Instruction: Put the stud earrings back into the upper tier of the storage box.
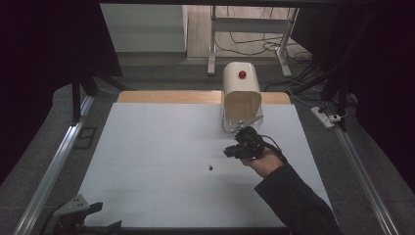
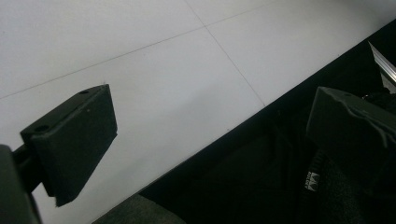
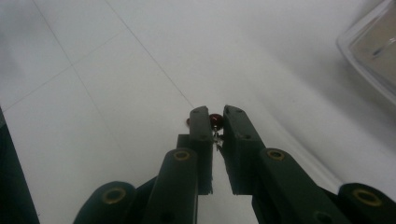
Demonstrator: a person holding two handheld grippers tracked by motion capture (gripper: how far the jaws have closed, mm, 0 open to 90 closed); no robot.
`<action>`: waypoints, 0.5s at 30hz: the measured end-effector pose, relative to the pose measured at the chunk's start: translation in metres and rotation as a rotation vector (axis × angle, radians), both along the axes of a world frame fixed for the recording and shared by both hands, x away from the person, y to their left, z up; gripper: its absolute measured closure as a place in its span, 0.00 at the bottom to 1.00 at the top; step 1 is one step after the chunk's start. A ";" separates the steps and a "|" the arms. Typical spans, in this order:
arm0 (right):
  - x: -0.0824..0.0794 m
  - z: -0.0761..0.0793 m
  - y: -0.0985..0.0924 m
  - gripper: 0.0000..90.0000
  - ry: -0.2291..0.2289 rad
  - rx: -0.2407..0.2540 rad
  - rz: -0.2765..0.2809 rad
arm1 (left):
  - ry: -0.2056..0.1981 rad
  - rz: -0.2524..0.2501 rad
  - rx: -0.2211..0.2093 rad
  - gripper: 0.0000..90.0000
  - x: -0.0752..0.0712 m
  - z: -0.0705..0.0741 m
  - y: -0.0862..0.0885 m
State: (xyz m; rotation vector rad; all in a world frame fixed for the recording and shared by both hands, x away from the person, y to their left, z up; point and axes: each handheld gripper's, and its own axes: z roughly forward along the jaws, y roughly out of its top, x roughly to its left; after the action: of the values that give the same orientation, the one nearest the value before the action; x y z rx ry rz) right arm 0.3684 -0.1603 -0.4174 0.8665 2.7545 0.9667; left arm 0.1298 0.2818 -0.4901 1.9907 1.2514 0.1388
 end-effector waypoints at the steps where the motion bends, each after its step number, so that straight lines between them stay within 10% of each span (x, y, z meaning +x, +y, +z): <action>1: 0.000 0.002 -0.001 0.91 0.000 0.002 -0.001 | 0.000 0.000 0.001 0.02 0.000 0.000 0.000; 15: 0.006 0.033 -0.012 0.91 -0.006 0.039 -0.031 | 0.001 0.000 -0.002 0.02 0.000 0.000 0.000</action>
State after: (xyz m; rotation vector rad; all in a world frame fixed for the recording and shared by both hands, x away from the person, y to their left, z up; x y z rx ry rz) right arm 0.3747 -0.1724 -0.3849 0.9073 2.7181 1.0186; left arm 0.1299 0.2819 -0.4901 1.9893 1.2520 0.1374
